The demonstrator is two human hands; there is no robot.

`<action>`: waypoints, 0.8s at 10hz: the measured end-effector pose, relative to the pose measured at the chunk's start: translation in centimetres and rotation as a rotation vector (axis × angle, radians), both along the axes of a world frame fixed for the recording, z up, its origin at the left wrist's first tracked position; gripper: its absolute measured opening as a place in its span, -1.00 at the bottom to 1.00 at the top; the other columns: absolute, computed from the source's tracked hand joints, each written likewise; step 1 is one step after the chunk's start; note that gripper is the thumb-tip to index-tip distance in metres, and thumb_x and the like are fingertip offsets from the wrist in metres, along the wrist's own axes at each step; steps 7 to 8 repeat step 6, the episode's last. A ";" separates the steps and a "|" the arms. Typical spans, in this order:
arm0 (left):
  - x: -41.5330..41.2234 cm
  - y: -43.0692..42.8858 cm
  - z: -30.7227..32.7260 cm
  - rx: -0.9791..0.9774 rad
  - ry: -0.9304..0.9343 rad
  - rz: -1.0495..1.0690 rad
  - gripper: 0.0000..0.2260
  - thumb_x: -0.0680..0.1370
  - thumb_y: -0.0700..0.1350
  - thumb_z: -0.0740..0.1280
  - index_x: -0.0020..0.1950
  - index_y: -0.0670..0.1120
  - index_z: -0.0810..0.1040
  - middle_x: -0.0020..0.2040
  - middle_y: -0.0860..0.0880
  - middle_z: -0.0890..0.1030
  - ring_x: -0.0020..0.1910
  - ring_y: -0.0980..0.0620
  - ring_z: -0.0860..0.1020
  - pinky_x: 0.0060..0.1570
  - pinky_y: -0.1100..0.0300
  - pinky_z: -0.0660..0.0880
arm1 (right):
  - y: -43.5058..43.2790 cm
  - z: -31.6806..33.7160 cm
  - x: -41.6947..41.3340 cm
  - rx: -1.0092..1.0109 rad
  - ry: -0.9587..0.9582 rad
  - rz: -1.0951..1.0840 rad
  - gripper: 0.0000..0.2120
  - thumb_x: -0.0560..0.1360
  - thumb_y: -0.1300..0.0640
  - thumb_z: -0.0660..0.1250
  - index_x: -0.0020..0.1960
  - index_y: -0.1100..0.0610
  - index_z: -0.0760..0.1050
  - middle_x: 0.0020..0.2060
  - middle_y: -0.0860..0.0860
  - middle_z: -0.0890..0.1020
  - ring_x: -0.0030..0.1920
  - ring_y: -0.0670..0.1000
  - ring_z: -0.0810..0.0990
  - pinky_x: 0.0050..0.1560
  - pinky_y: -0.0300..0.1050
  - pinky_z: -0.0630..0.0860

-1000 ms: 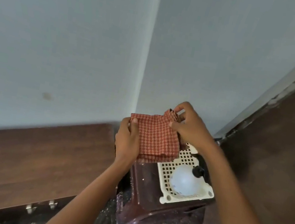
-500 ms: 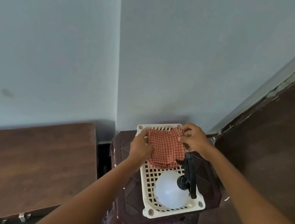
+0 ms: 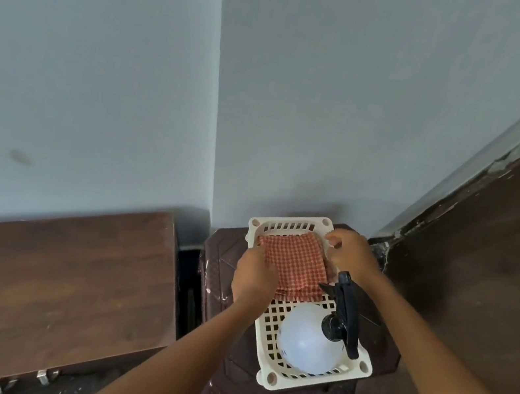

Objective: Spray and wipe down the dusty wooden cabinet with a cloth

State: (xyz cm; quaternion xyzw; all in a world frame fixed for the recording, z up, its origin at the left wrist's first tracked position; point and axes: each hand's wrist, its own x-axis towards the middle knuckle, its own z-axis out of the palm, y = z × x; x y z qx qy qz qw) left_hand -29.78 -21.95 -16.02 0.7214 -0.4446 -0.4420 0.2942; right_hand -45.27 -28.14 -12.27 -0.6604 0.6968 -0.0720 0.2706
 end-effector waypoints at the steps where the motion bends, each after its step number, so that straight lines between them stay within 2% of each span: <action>1: 1.2 0.8 1.6 -0.149 -0.167 -0.138 -0.68 0.55 -0.22 0.12 0.28 -0.07 0.46 0.29 -0.03 0.49 0.16 -0.05 0.52 0.06 0.03 0.51 | -0.3 2.3 0.5 -0.025 0.276 0.161 -0.76 0.54 0.17 0.20 0.14 0.19 0.56 0.11 0.13 0.61 0.07 0.14 0.56 0.06 0.05 0.52; 2: 3.7 1.3 2.4 -0.337 -0.371 -0.260 -0.61 0.54 -0.15 0.09 0.35 -0.08 0.40 0.37 -0.07 0.43 0.34 -0.08 0.39 0.30 -0.02 0.38 | -0.7 5.2 2.9 -0.113 0.597 0.389 -0.78 0.54 0.17 0.16 0.05 0.19 0.54 0.07 0.10 0.60 0.06 0.12 0.54 -0.10 -0.09 0.43; 3: 7.6 1.7 2.7 -0.319 -0.608 -0.347 -0.47 0.50 -0.06 -0.08 0.48 -0.10 0.20 0.52 -0.12 0.18 0.52 -0.12 0.06 0.51 -0.06 -0.05 | -0.5 8.0 6.5 -0.225 0.724 0.517 -0.85 0.53 0.24 0.13 -0.23 0.16 0.34 -0.03 0.09 0.58 -0.08 0.09 0.49 -0.20 -0.10 0.30; 4: 13.4 3.0 3.1 -0.383 -0.819 -0.298 -0.44 0.53 -0.13 0.11 0.52 -0.14 0.04 0.55 -0.13 0.02 0.53 -0.14 -0.08 0.45 -0.06 -0.21 | 0.0 9.3 11.6 -0.342 0.664 0.582 -0.80 0.54 0.18 0.14 0.11 0.21 0.43 0.22 0.14 0.50 0.19 0.13 0.44 0.12 0.00 0.39; 5: 20.2 5.6 2.8 -0.386 -0.984 -0.213 -0.40 0.51 -0.10 0.15 0.51 -0.18 0.03 0.54 -0.15 0.02 0.52 -0.13 -0.01 0.43 -0.06 -0.15 | 2.9 8.3 18.2 -0.376 0.623 0.608 -0.40 0.59 0.04 0.11 0.52 0.22 -0.02 0.54 0.14 -0.01 0.53 0.12 -0.06 0.48 0.09 0.00; 6: 26.4 9.0 2.4 -0.368 -1.087 -0.114 -0.40 0.46 -0.07 0.11 0.48 -0.21 0.14 0.51 -0.16 0.17 0.49 -0.11 0.17 0.42 -0.06 0.02 | 7.0 5.9 24.5 -0.440 0.486 0.599 -0.30 0.58 -0.01 0.13 0.53 0.24 -0.16 0.51 0.12 -0.24 0.50 0.10 -0.29 0.48 0.13 -0.18; 8: 26.4 9.0 2.4 -0.368 -1.087 -0.114 -0.40 0.46 -0.07 0.11 0.48 -0.21 0.14 0.51 -0.16 0.17 0.49 -0.11 0.17 0.42 -0.06 0.02 | 7.0 5.9 24.5 -0.440 0.486 0.599 -0.30 0.58 -0.01 0.13 0.53 0.24 -0.16 0.51 0.12 -0.24 0.50 0.10 -0.29 0.48 0.13 -0.18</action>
